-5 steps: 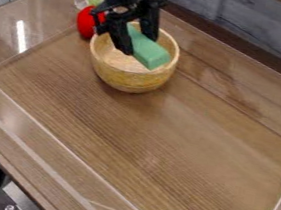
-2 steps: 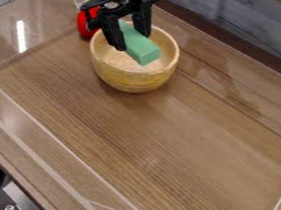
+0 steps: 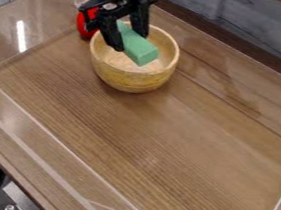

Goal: Put the green stick in the brown bowl

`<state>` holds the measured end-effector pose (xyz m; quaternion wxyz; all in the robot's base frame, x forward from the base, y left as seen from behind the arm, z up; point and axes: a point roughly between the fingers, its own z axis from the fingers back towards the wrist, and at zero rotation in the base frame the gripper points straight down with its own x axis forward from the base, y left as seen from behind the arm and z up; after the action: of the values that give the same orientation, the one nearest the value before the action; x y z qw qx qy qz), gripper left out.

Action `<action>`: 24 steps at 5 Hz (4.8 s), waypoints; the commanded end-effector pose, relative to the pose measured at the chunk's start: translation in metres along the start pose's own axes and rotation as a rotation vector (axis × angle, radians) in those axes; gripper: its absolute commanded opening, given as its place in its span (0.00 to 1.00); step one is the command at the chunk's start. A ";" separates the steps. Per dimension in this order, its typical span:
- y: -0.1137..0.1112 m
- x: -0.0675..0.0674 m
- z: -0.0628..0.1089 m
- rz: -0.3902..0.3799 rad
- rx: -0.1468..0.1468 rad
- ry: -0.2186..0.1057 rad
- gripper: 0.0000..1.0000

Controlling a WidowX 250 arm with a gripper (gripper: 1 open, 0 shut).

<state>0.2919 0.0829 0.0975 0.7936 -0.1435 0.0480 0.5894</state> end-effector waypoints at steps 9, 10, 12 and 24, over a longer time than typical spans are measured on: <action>0.002 0.004 0.010 -0.232 0.006 -0.010 0.00; 0.000 0.005 0.017 -0.209 0.014 -0.023 1.00; -0.004 0.002 0.008 -0.180 0.012 -0.064 1.00; -0.074 -0.095 0.002 -0.618 0.137 -0.177 1.00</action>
<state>0.3242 -0.0217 0.1177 0.9431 -0.0372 0.0024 0.3304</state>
